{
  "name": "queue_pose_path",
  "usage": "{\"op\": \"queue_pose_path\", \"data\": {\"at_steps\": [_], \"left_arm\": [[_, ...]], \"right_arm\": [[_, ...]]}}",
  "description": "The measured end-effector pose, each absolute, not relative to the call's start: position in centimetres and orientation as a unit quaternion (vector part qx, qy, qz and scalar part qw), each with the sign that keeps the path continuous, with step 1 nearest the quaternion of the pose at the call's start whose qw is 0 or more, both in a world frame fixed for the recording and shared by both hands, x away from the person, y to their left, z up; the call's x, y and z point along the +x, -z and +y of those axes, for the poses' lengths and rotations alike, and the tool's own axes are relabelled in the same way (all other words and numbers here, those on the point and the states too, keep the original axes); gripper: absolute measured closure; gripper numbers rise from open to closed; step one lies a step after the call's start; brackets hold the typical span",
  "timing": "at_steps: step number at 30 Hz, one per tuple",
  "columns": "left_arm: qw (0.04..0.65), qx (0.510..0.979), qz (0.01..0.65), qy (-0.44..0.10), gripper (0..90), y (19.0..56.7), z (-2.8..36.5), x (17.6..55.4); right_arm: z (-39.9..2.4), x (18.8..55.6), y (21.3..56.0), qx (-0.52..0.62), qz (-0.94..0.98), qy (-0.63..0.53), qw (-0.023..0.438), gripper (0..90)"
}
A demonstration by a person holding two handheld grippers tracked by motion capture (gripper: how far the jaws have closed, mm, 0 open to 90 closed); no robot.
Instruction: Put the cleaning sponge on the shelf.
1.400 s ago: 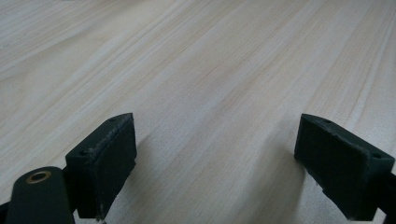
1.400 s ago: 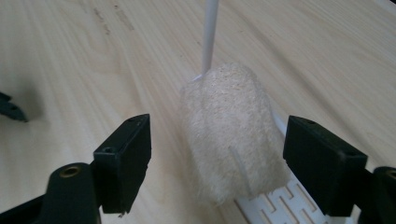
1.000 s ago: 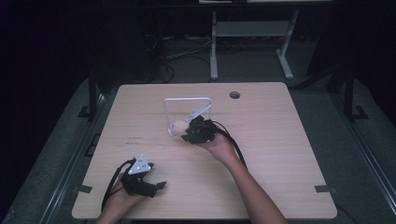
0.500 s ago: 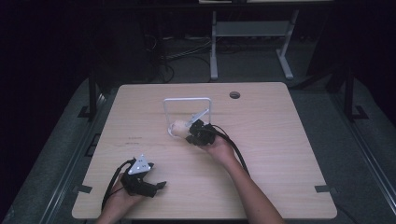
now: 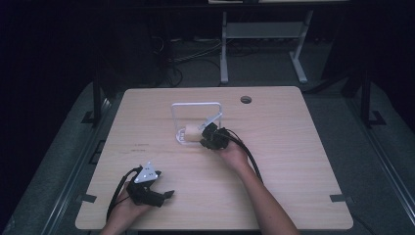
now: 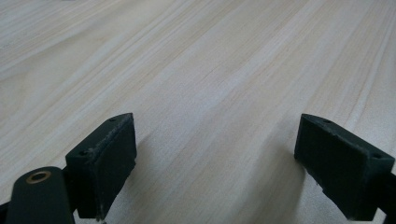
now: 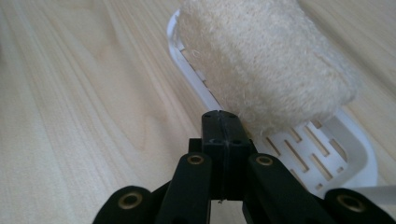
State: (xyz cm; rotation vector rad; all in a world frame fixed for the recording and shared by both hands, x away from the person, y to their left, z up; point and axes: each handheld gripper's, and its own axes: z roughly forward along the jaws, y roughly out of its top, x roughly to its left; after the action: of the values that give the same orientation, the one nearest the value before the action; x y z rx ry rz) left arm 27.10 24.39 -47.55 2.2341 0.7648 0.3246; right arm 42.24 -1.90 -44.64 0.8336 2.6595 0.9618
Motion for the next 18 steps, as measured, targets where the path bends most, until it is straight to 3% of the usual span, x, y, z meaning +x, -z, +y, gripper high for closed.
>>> {"op": "queue_pose_path", "data": {"at_steps": [15,18], "left_arm": [[0.370,0.871,0.297,-0.127,12.1,47.5,24.4,27.1],[0.370,0.871,0.297,-0.127,12.1,47.5,24.4,27.1]], "right_arm": [[-3.6,41.4,43.8,0.277,0.892,-0.349,0.084,89.8],[-4.1,40.8,43.5,0.277,0.891,-0.350,0.084,86.5]]}}
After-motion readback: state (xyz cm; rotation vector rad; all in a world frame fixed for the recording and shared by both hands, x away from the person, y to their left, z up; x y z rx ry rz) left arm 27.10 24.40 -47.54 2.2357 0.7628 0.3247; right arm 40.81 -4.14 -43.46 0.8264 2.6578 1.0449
